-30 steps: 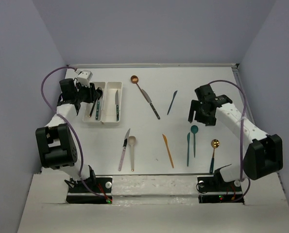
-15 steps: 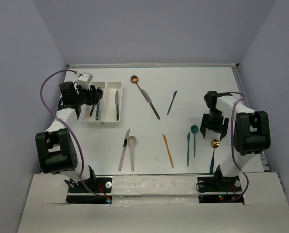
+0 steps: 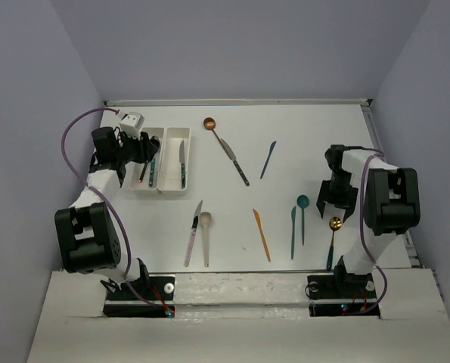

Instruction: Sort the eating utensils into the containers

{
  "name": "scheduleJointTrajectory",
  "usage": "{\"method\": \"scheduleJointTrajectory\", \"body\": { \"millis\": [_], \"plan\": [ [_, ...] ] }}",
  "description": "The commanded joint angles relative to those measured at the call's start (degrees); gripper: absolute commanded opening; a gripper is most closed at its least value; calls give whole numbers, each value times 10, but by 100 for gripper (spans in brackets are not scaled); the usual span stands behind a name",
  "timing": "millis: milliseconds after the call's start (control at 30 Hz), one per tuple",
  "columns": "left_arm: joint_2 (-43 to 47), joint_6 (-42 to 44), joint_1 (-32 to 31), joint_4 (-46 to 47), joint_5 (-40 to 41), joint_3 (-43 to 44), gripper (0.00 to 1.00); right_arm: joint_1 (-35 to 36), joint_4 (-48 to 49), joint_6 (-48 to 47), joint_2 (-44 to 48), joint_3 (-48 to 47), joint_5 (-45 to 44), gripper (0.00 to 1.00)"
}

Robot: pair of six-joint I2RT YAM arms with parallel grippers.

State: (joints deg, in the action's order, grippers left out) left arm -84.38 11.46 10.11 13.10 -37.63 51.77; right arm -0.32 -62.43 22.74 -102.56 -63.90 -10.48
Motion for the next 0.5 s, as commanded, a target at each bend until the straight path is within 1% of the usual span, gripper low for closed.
{"method": "scheduleJointTrajectory", "body": {
  "millis": [0,67,100,167,200,233,267,300,333,400,433,467],
  "plan": [
    [25,-6,0,27,-15,-9,48,-2,41,3,95,-25,19,74],
    [24,-6,0,27,-15,-8,48,-2,60,16,145,-23,41,75],
    [24,-6,-1,26,-16,-7,48,-2,86,20,198,-1,54,76],
    [24,-4,-1,27,-16,-9,48,-2,120,32,256,38,92,77],
    [25,-3,-1,28,-16,-10,48,-2,153,48,284,59,91,77],
    [25,-4,0,31,-16,-11,48,-2,168,82,342,98,87,77],
    [25,-5,0,32,-17,-11,48,-2,180,98,371,118,74,77],
    [25,-6,0,32,-17,-11,48,-2,186,113,427,135,64,78],
    [24,-7,0,33,-20,-11,48,-2,187,150,454,165,54,78],
    [22,-12,0,33,-27,-11,49,-2,188,191,504,198,24,79],
    [22,-13,0,34,-32,-11,49,-2,185,249,551,233,15,79],
    [21,-14,0,34,-33,-11,49,-2,183,272,573,248,2,83]
  ]
}}
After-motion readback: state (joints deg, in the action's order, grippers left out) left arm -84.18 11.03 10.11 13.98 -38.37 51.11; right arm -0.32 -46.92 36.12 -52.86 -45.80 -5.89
